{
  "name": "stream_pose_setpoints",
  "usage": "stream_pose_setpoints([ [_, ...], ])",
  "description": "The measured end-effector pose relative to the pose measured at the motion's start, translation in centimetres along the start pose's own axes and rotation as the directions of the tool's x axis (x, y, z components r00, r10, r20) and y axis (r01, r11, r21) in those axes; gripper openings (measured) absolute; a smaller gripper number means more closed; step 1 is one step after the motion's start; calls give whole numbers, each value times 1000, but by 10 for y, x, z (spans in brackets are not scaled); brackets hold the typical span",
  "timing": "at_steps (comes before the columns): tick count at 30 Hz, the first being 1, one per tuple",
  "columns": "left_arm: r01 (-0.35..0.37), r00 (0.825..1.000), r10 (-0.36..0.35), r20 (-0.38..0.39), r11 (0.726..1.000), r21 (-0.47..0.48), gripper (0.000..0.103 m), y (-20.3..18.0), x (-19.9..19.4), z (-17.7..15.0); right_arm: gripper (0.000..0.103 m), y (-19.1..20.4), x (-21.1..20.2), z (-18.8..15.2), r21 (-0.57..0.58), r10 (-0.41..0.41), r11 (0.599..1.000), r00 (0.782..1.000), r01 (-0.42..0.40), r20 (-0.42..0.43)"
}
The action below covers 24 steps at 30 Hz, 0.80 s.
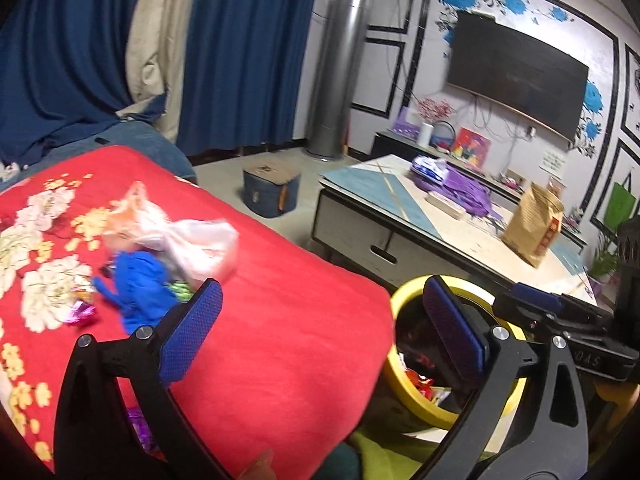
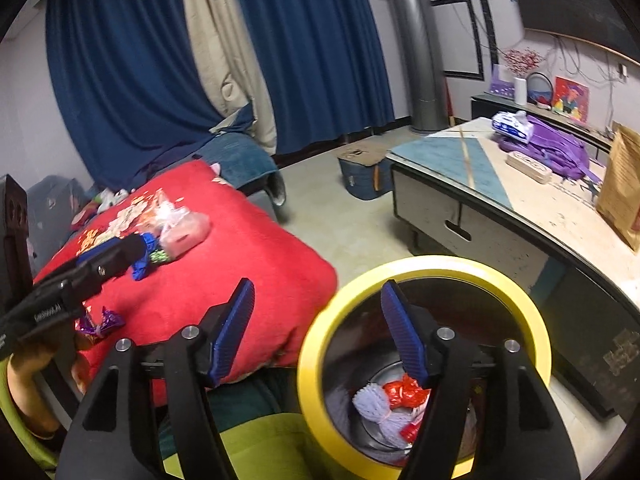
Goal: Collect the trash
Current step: 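Withdraw both tools from the bin back toward the bedspread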
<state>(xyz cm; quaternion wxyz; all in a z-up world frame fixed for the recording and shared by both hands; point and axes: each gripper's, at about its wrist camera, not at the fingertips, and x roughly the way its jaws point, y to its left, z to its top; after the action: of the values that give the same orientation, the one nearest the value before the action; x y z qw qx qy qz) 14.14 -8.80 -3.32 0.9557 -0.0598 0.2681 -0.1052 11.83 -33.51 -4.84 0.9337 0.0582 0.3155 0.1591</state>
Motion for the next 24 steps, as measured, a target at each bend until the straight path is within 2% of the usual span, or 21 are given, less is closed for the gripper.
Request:
stream_pose_setpoints([
  [13, -84, 996, 87, 30, 994, -74, 92, 52, -38, 4, 70, 50, 13, 20, -47, 93, 995, 996, -93, -2],
  [18, -93, 995, 96, 27, 993, -72, 92, 69, -54, 1, 71, 74, 26, 32, -54, 145, 988, 989, -145, -8],
  [24, -85, 996, 85, -14, 993, -84, 92, 91, -65, -9, 71, 108, 55, 46, -79, 204, 975, 978, -207, -41],
])
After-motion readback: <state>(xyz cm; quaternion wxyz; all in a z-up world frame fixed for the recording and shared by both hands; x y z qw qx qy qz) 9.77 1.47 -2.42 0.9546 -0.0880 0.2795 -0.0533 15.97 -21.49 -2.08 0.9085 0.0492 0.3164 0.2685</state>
